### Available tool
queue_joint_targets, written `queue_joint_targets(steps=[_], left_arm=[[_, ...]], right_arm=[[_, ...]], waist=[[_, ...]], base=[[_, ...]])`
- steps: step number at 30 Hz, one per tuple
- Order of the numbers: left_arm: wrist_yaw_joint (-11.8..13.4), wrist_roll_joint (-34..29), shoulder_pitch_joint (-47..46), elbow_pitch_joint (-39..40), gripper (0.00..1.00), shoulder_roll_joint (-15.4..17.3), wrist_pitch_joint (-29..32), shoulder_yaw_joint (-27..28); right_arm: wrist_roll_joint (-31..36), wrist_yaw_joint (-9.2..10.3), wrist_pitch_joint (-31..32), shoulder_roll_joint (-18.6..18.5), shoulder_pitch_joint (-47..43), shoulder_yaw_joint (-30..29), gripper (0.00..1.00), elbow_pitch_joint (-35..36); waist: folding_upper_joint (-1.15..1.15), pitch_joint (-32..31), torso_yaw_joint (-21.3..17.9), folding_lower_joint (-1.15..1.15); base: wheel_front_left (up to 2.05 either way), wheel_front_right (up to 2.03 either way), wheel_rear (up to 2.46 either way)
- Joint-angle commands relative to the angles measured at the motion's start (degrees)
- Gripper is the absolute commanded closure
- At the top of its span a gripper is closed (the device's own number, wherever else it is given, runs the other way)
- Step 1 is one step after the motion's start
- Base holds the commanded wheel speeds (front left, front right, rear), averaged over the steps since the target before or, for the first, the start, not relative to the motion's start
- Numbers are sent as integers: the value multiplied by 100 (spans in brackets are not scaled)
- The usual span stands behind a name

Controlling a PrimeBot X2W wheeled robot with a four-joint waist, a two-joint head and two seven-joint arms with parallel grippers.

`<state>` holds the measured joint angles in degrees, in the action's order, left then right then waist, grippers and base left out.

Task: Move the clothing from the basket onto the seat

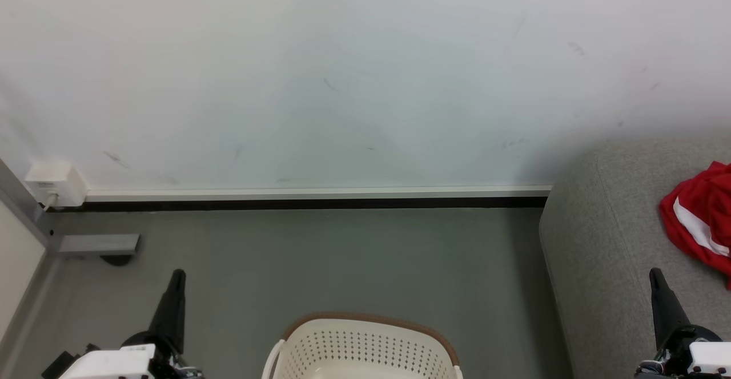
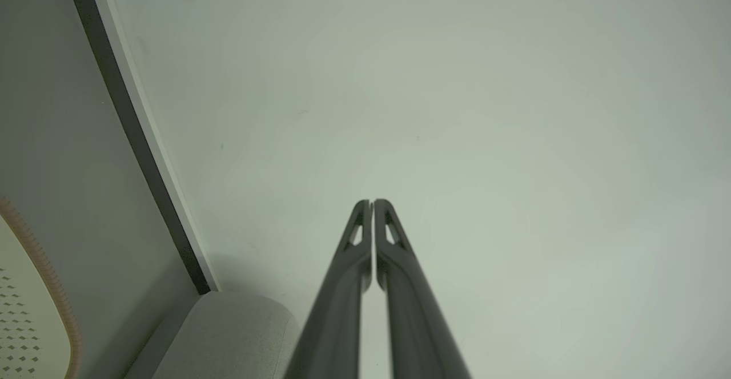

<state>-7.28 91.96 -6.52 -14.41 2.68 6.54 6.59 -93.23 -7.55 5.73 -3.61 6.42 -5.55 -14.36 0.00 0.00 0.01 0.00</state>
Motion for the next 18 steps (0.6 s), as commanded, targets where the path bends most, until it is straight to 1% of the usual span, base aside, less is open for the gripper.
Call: queue_joint_targets(steps=[1,18], left_arm=[[-34,66,-39,13,100,38,33,15],[-34,66,-39,13,100,38,33,15]], right_arm=[[-5,12,18,-1,38,-14,100,-6],[7,12,22,7,39,-23,100,-6]], waist=[[0,0,-1,0],[0,0,-1,0]], base=[[0,0,0],[0,0,0]])
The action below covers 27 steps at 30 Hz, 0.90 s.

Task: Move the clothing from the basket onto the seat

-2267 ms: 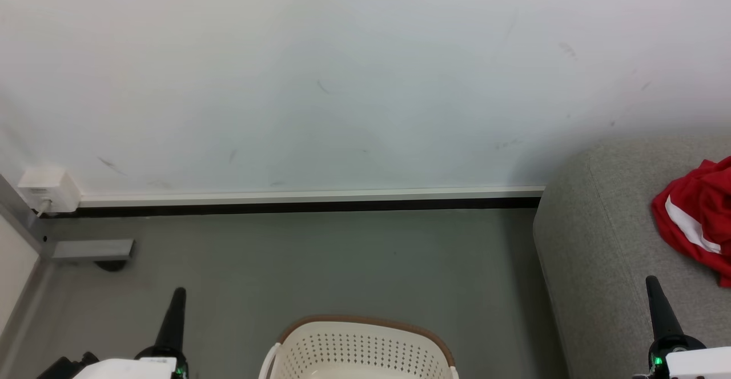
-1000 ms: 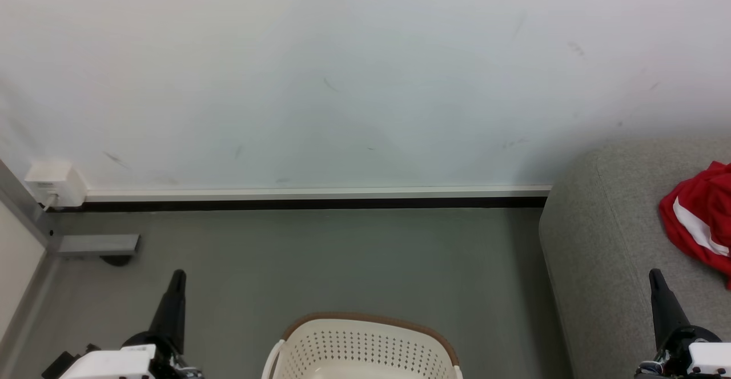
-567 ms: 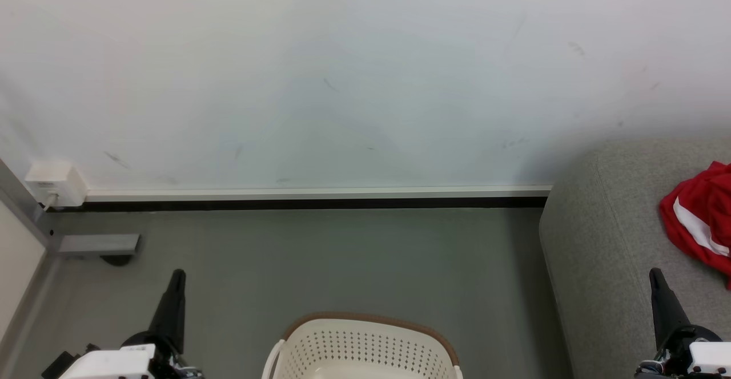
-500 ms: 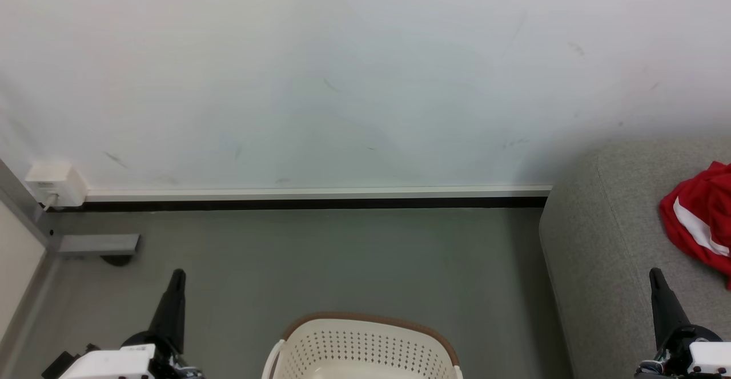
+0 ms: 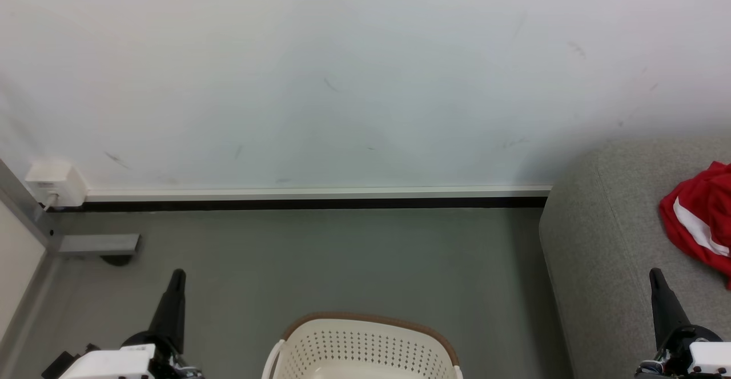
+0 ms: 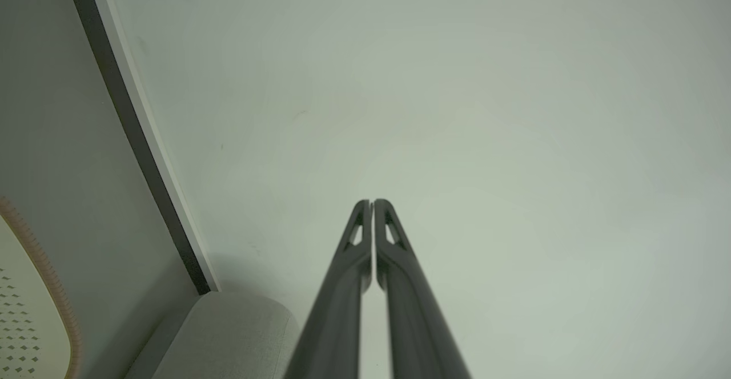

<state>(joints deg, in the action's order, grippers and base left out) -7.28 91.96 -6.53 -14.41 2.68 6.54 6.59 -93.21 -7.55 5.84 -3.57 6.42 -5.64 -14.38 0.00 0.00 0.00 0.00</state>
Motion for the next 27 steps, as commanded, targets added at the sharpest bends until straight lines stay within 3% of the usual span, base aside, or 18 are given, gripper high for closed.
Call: queue_joint_targets(steps=[1,27], left_arm=[[-34,66,-38,13,100,38,33,15],[-34,66,-38,12,100,38,33,14]], right_arm=[[6,12,11,3,39,-15,100,-5],[23,12,17,14,41,-27,100,-6]], waist=[[0,0,0,0],[0,0,0,0]], base=[[0,0,0],[0,0,0]])
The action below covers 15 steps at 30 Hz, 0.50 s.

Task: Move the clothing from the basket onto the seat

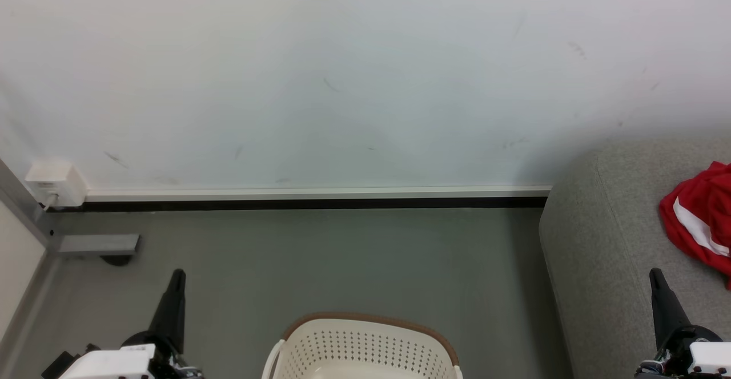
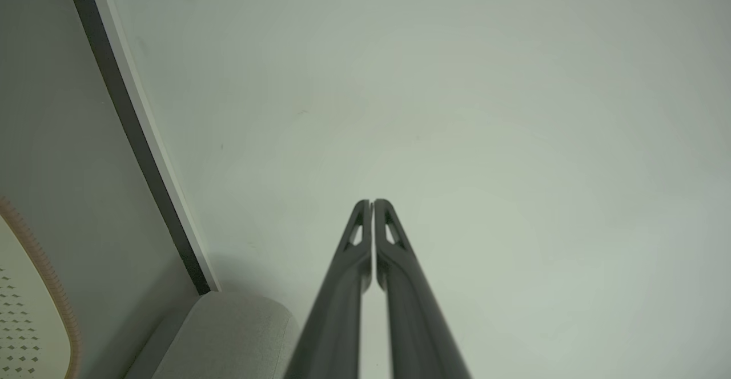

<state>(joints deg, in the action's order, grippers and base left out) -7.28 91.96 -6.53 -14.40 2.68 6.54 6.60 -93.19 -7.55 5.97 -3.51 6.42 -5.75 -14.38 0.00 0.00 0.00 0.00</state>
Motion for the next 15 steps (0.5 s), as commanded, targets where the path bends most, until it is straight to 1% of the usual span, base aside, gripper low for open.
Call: queue_joint_targets(steps=[1,15], left_arm=[[-33,66,-38,11,100,38,33,13],[-33,66,-38,11,100,38,33,13]], right_arm=[[21,12,5,8,41,-16,100,-6],[30,12,12,11,42,-23,100,-7]], waist=[[0,0,0,0],[0,0,0,0]], base=[[0,0,0],[0,0,0]])
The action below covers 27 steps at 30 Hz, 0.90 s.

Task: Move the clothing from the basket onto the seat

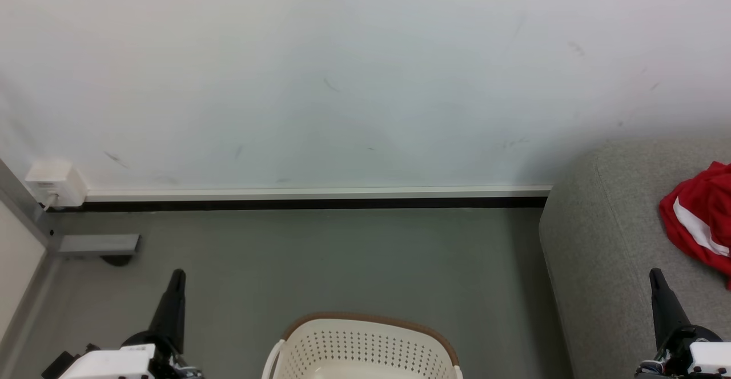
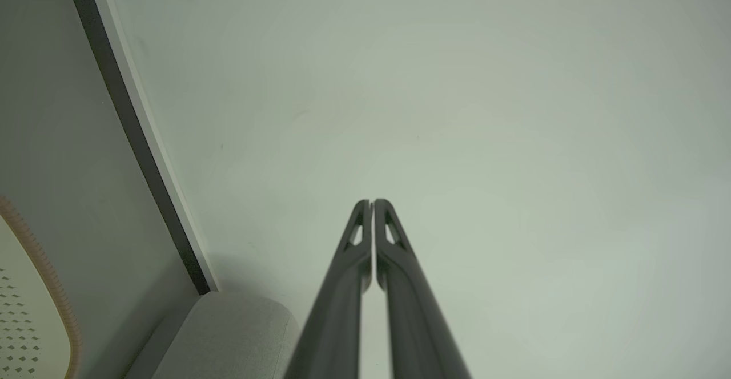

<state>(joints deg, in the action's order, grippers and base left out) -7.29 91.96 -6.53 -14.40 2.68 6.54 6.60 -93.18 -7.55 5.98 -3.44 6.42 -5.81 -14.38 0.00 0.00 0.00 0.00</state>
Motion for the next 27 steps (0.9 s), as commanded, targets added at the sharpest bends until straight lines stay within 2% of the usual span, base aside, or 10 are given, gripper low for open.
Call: queue_joint_targets(steps=[1,27], left_arm=[[-33,66,-37,12,100,38,33,13],[-32,67,-37,12,100,39,32,12]], right_arm=[[29,12,12,5,42,-17,100,-7],[39,12,25,13,44,-29,100,-7]], waist=[[0,0,0,0],[0,0,0,0]], base=[[0,0,0],[0,0,0]])
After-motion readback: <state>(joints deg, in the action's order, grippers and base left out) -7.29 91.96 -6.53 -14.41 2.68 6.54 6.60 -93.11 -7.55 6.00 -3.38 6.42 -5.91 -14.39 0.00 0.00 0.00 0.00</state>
